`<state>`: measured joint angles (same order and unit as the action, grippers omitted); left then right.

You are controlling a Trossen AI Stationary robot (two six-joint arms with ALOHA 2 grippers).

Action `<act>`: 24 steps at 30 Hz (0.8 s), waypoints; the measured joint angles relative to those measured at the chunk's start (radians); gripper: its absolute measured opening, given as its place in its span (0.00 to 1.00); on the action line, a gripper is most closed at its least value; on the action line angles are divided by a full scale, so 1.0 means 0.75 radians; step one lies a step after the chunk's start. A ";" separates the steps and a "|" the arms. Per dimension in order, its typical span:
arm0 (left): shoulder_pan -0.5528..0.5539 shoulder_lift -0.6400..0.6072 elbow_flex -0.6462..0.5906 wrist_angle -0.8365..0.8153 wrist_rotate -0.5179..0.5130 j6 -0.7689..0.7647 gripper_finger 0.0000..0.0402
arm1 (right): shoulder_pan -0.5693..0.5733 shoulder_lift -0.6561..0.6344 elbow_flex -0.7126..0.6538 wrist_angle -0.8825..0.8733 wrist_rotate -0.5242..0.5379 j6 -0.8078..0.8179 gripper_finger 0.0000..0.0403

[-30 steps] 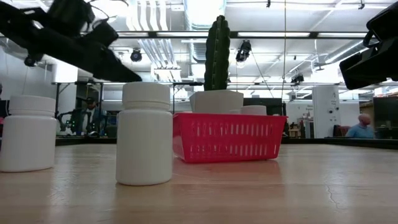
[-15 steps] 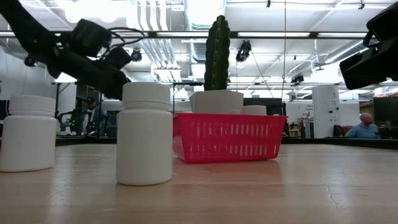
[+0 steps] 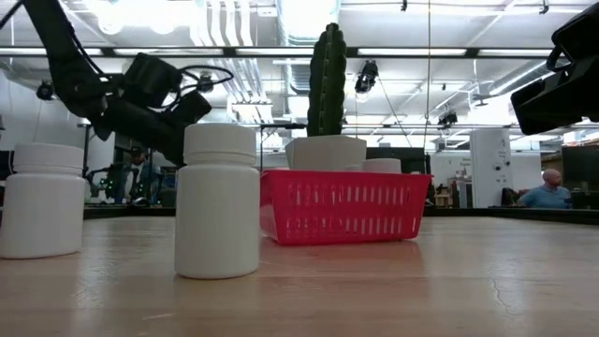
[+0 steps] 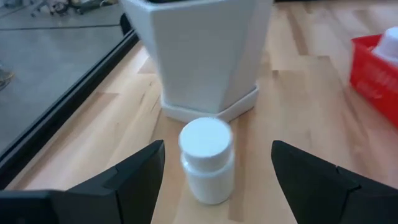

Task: Pick and place pill bottles into a basket
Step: Put the white pill bottle into the red bin

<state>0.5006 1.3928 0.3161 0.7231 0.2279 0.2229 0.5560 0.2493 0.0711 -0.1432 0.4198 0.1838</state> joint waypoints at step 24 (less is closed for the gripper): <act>0.055 0.313 0.085 0.282 0.086 -0.010 0.69 | 0.000 0.000 0.000 0.001 0.000 0.000 0.02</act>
<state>0.5423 1.6273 0.3800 0.9348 0.2926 0.2151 0.5560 0.2493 0.0711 -0.1425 0.4198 0.1841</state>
